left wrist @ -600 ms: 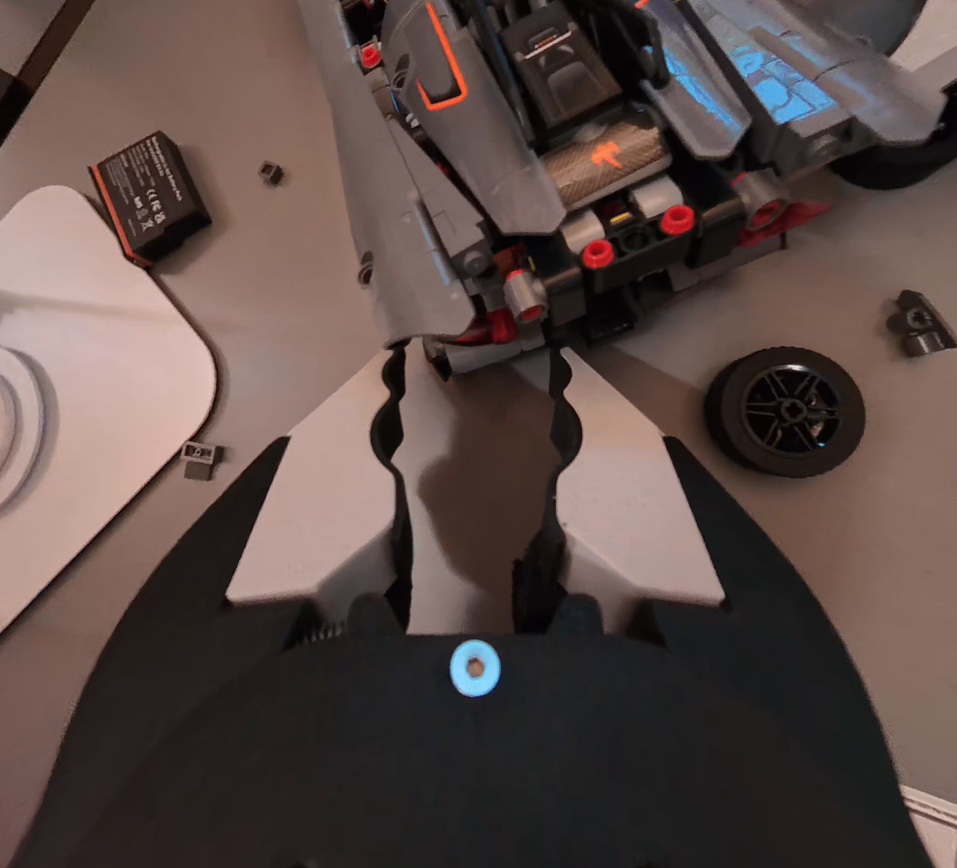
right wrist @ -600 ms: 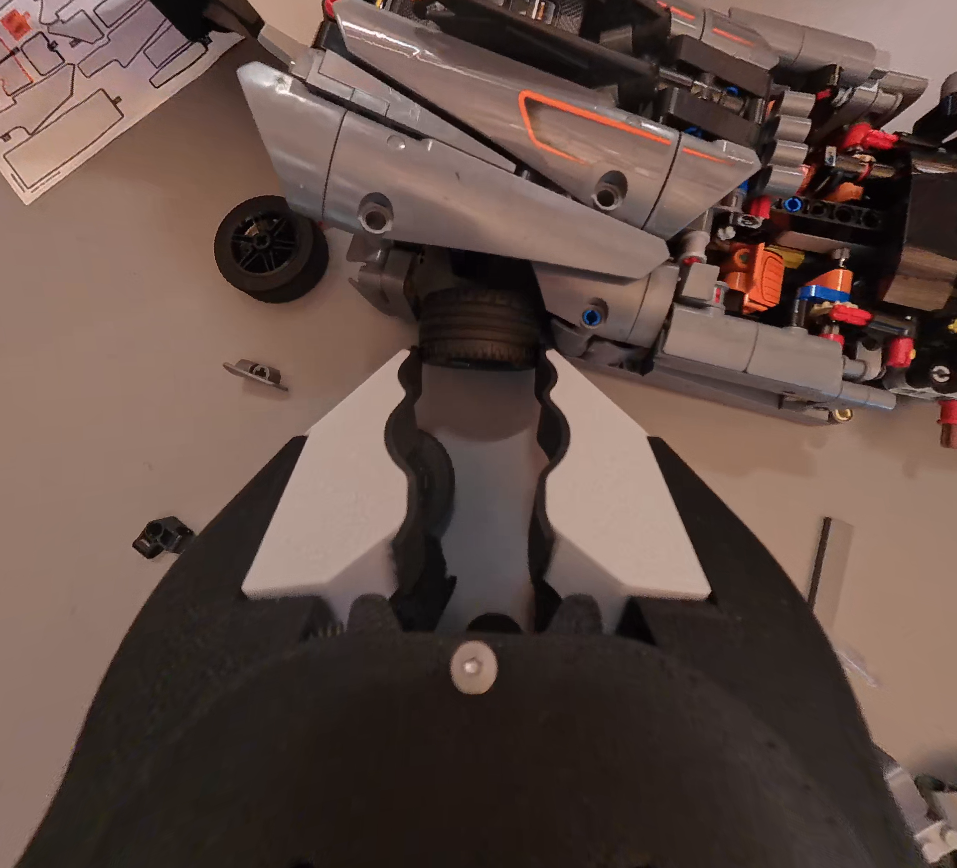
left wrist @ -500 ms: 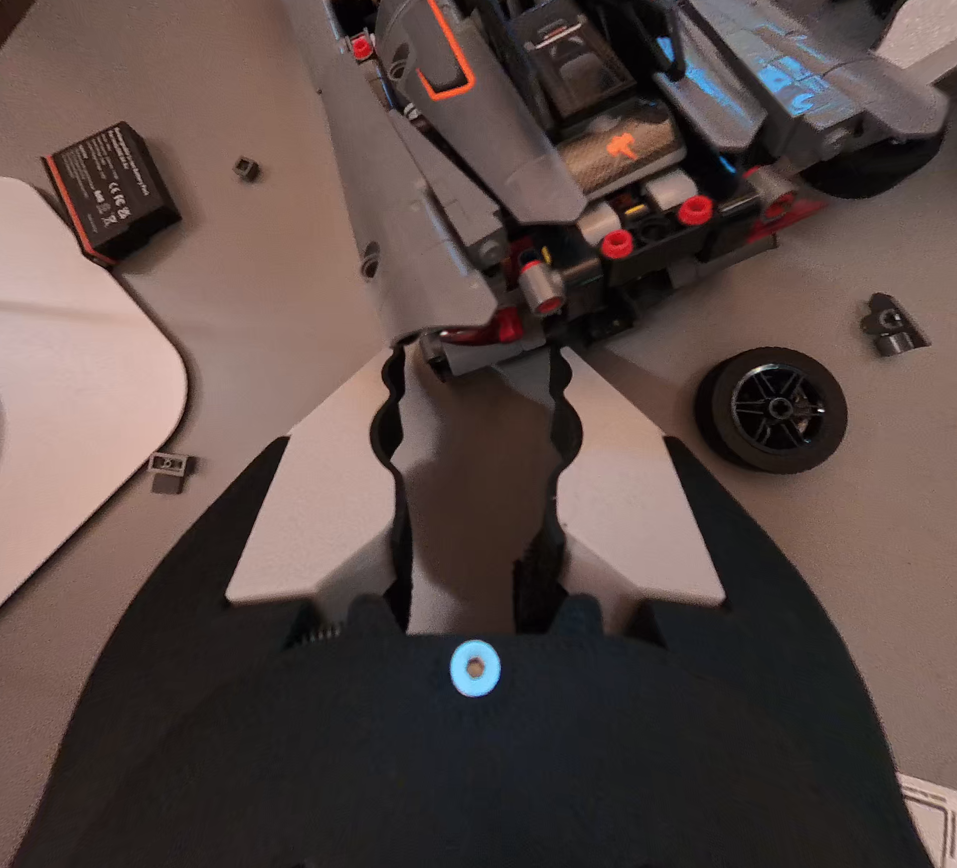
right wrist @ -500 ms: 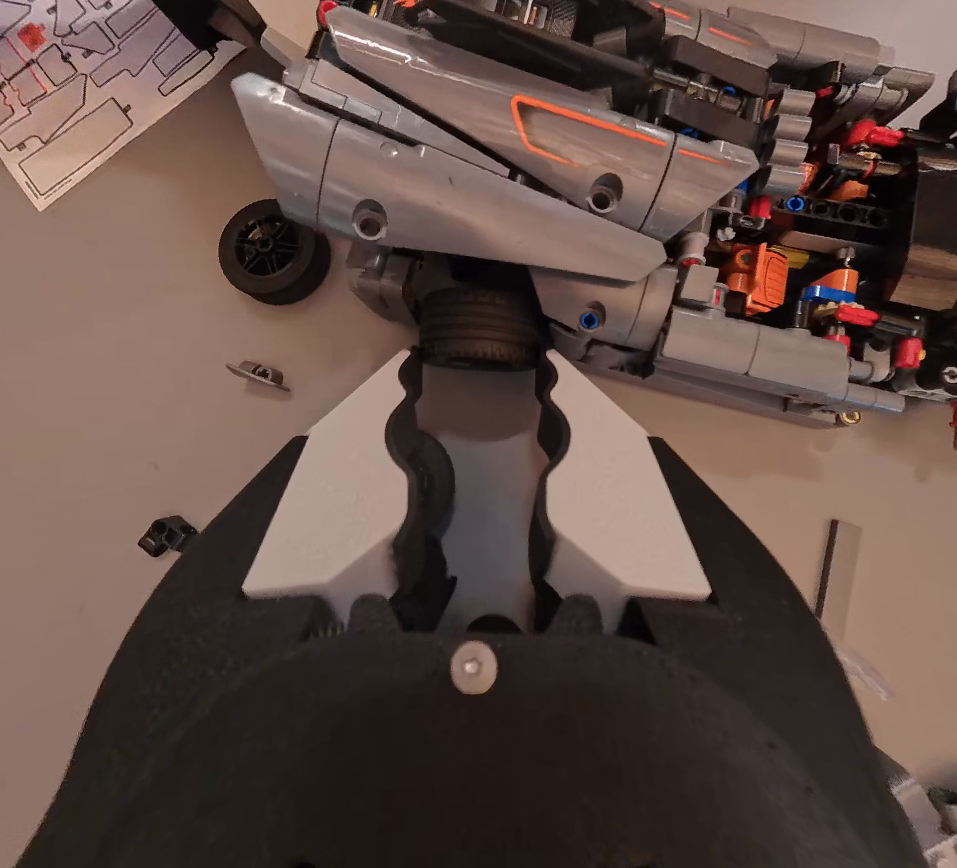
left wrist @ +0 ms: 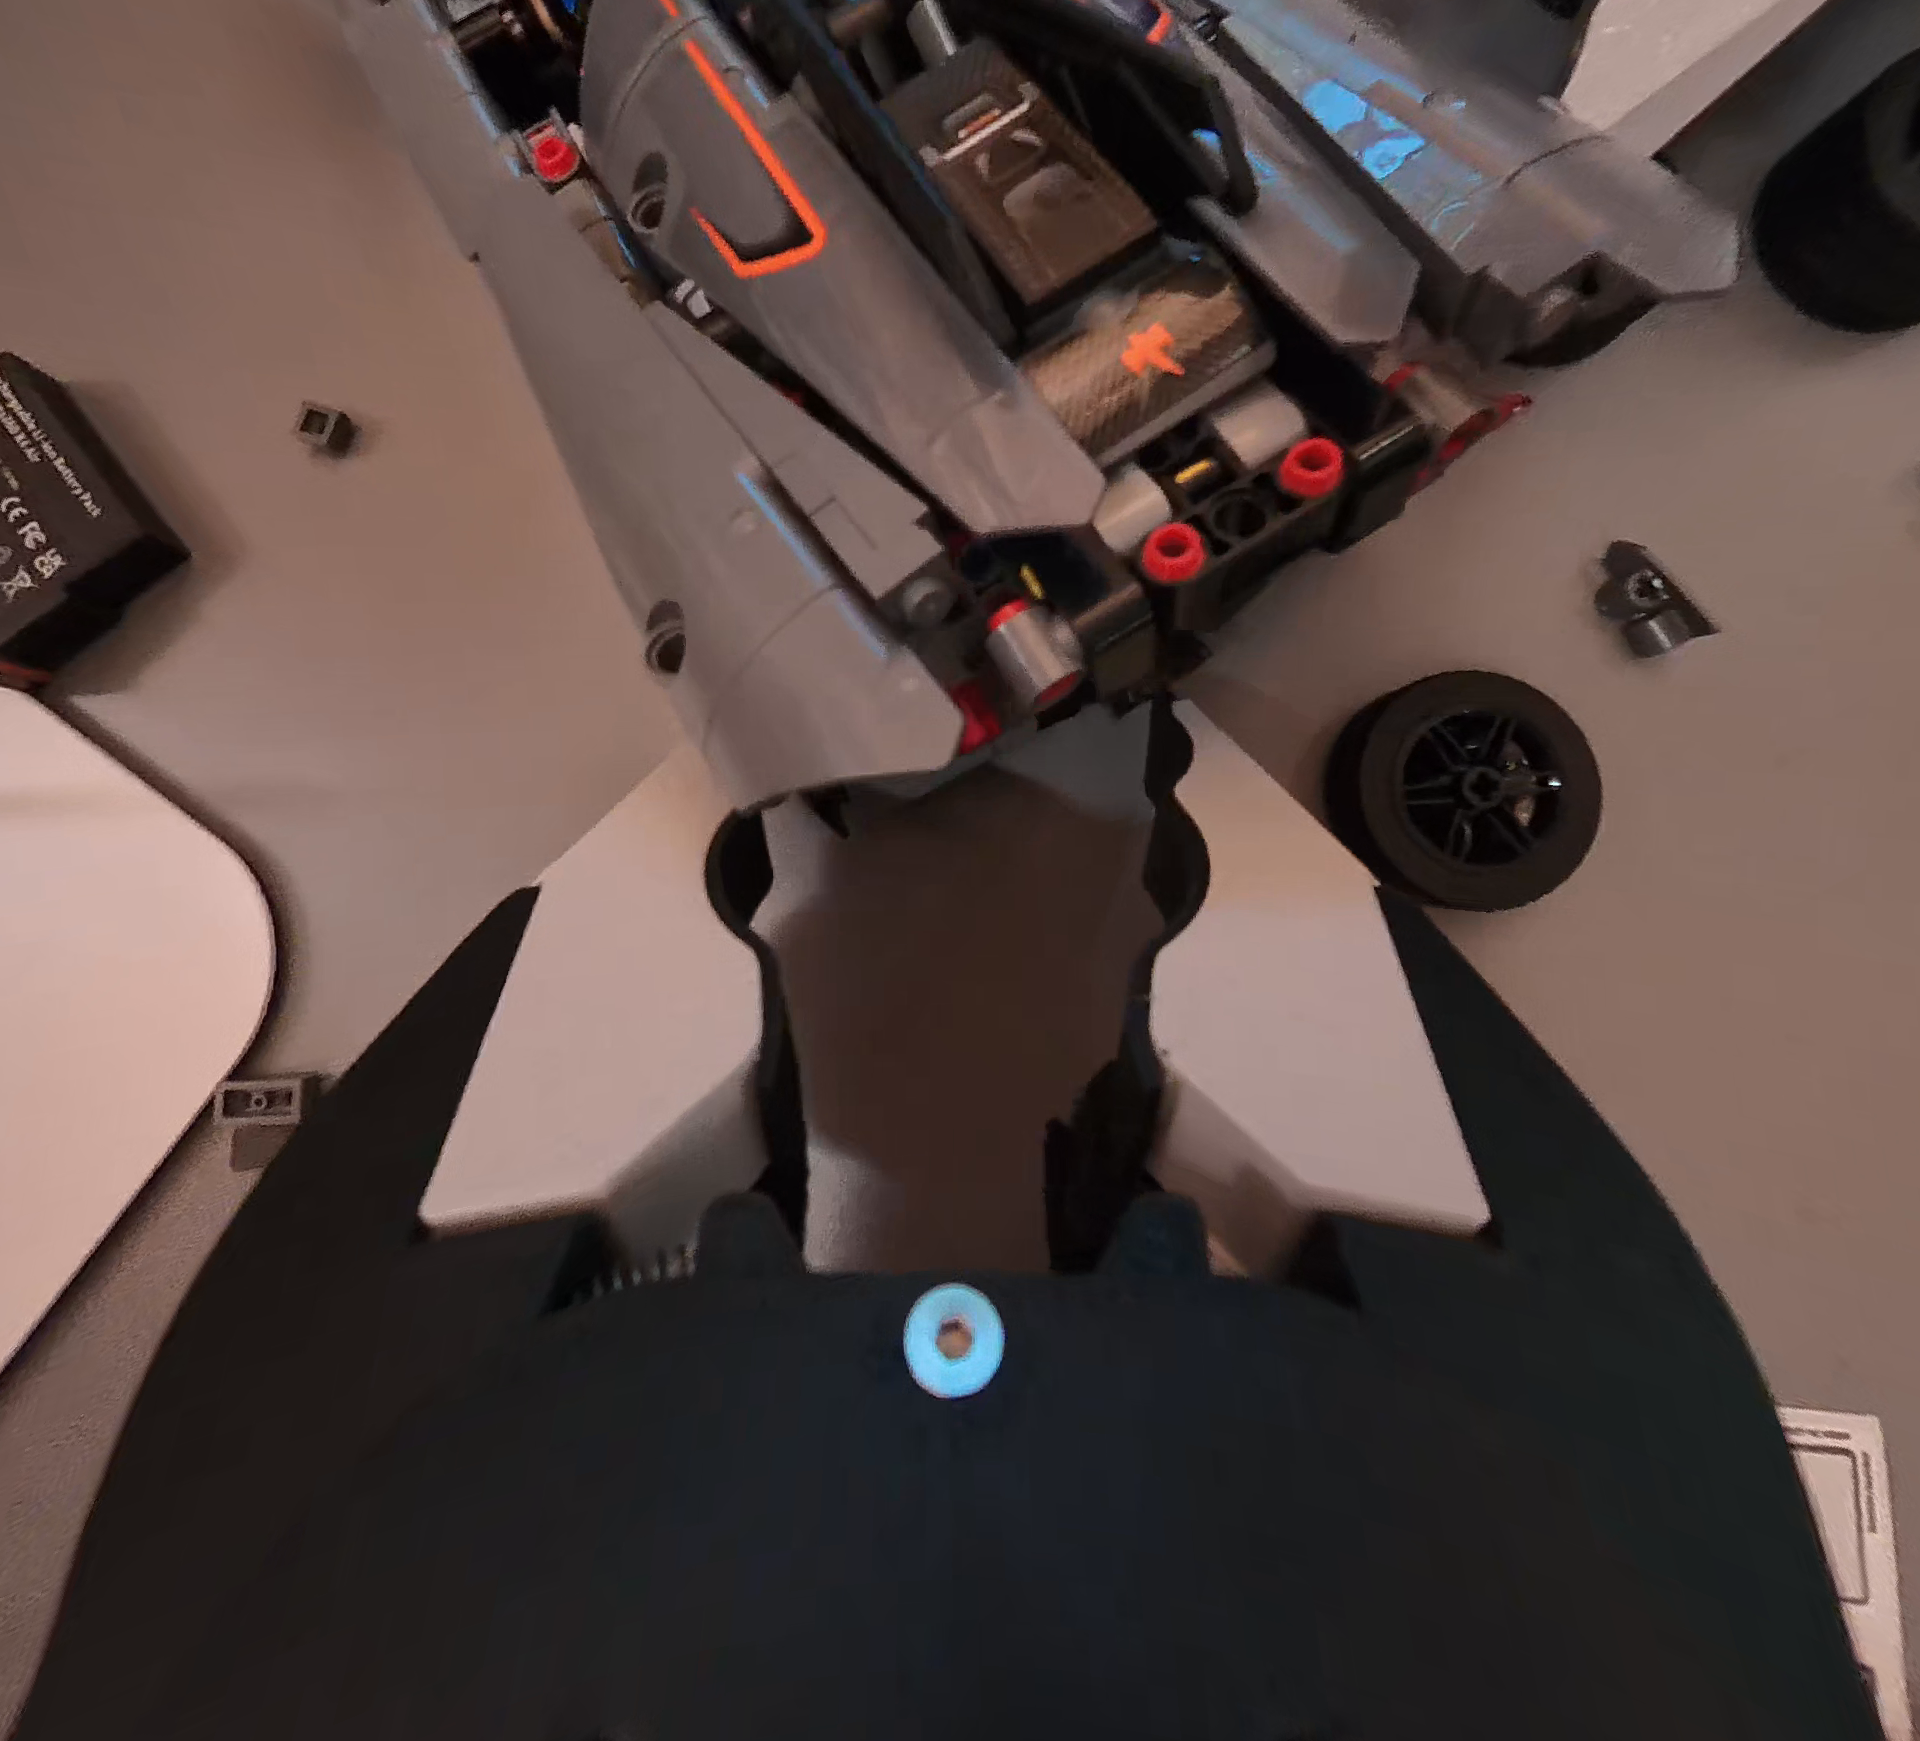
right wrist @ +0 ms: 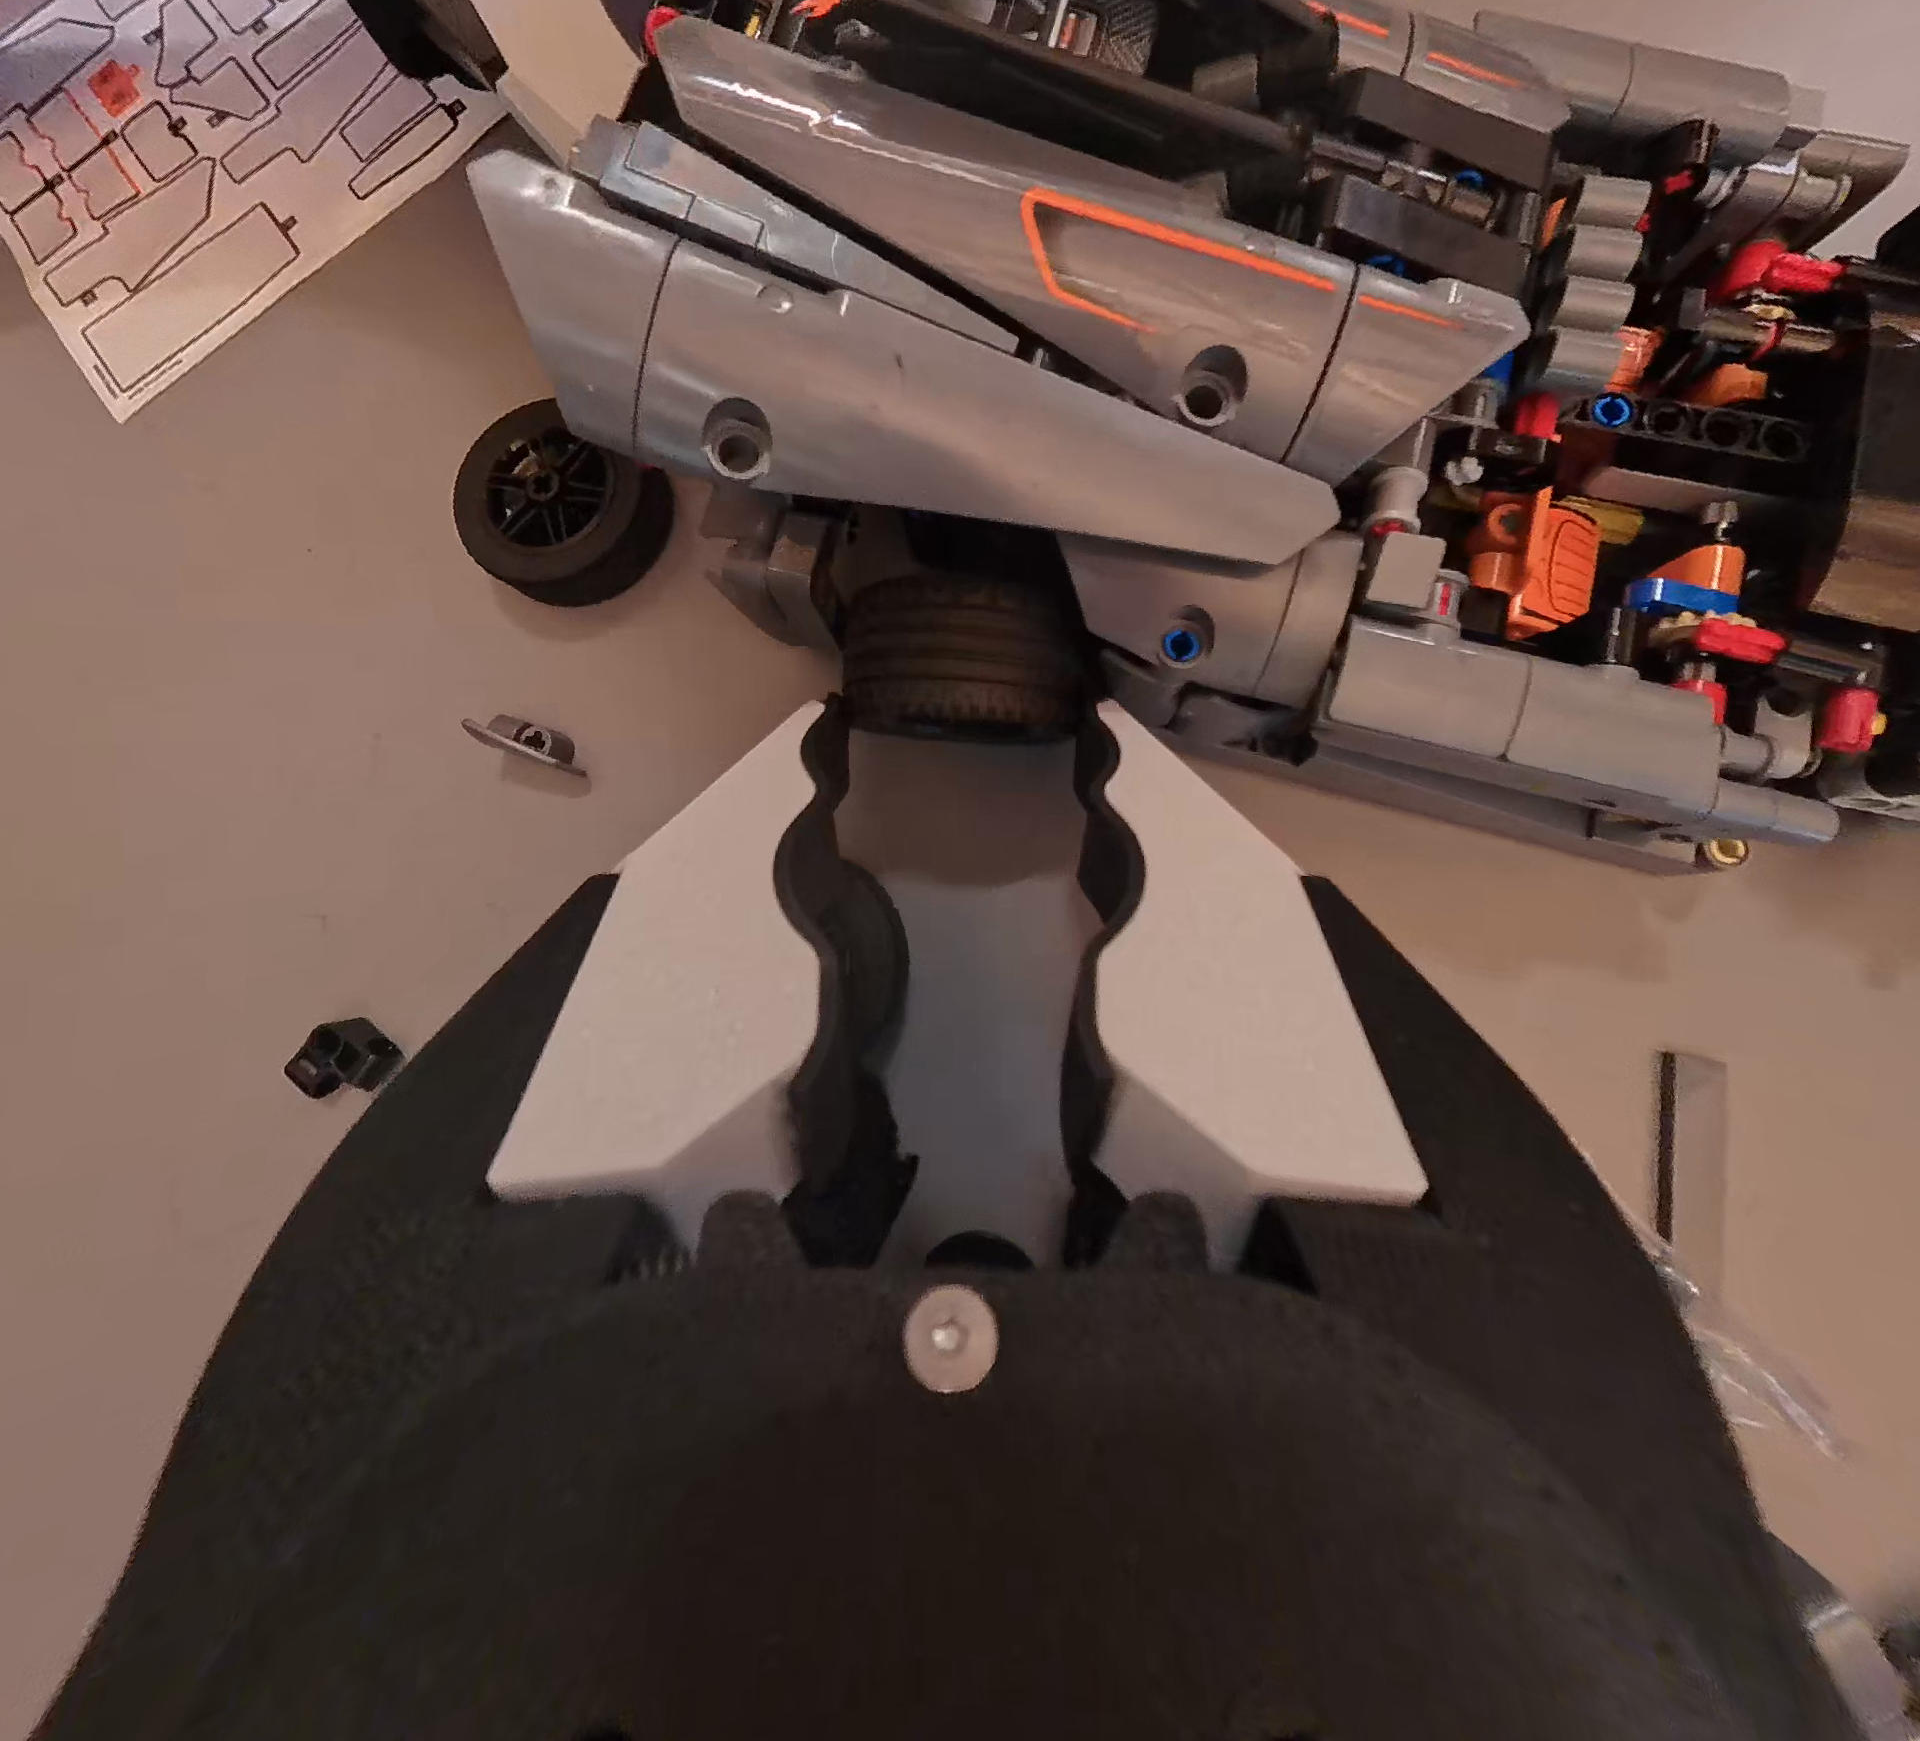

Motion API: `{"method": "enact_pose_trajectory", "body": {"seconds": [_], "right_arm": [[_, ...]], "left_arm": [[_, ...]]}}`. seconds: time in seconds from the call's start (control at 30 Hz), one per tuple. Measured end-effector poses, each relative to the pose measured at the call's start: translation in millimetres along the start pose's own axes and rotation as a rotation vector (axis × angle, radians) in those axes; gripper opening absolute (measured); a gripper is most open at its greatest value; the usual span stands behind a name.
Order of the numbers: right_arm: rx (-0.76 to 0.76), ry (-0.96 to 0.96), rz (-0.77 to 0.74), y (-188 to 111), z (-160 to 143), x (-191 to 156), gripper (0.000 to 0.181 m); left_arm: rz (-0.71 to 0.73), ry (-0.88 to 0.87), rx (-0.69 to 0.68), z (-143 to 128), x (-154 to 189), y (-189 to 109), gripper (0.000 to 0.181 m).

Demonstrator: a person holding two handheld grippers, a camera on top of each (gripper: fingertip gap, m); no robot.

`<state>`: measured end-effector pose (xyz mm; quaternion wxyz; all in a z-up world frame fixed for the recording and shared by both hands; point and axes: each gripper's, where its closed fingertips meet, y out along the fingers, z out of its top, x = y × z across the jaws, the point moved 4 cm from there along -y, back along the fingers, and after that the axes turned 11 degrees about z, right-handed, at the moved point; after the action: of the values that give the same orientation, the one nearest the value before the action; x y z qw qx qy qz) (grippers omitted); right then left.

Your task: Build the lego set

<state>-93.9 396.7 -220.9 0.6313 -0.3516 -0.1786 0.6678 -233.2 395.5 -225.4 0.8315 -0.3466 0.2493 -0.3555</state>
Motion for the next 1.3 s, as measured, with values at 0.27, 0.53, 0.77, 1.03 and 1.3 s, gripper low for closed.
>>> {"method": "enact_pose_trajectory", "body": {"seconds": [0.27,0.53,0.77,1.03,1.3], "right_arm": [[-0.016,0.016,0.078,-6.7,-7.8,2.9,0.042],[-0.041,-0.025,0.117,-11.4,-15.1,5.1,0.042],[-0.041,-0.073,0.111,-12.5,-16.0,5.0,0.041],[-0.031,-0.091,0.116,-16.3,-18.7,6.6,0.041],[-0.015,-0.12,0.132,-19.5,-21.7,8.8,0.041]], "left_arm": [[-0.037,-0.048,0.096,-1.1,2.5,-4.5,0.044],[-0.046,-0.048,0.143,1.6,7.4,-3.8,0.045],[-0.058,-0.076,0.191,2.9,8.5,-5.4,0.041],[-0.059,-0.098,0.264,10.1,10.6,-11.3,0.038],[-0.063,-0.098,0.282,13.4,13.4,-12.1,0.036]]}}
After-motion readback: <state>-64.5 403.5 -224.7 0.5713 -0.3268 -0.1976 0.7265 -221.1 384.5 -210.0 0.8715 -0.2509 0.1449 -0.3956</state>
